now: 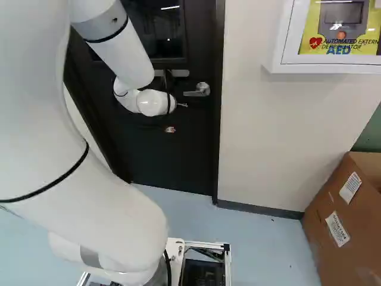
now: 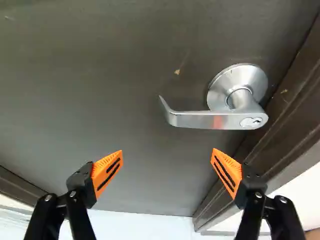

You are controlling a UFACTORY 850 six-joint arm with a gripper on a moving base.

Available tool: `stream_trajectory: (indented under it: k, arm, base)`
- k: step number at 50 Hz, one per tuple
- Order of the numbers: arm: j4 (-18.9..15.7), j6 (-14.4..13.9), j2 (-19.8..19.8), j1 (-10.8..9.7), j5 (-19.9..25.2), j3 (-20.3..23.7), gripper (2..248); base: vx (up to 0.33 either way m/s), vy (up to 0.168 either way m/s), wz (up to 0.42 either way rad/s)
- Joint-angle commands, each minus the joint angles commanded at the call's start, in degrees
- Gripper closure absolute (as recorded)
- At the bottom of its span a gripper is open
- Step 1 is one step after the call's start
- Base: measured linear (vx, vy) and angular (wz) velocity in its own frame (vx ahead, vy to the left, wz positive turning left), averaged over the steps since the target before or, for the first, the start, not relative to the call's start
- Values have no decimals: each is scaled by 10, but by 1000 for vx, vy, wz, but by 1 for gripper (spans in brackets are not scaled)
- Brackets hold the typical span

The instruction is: Open the door and move inside

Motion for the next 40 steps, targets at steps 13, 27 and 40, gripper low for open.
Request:
stream_trajectory:
  k: [13,27,40]
  arm:
    - [0,0,53,-5,0,33,3]
    - [0,0,76,-5,0,35,3]
    - [0,0,91,-5,0,31,3]
  base:
    - [0,0,0]
    - [0,0,0]
    - [0,0,0]
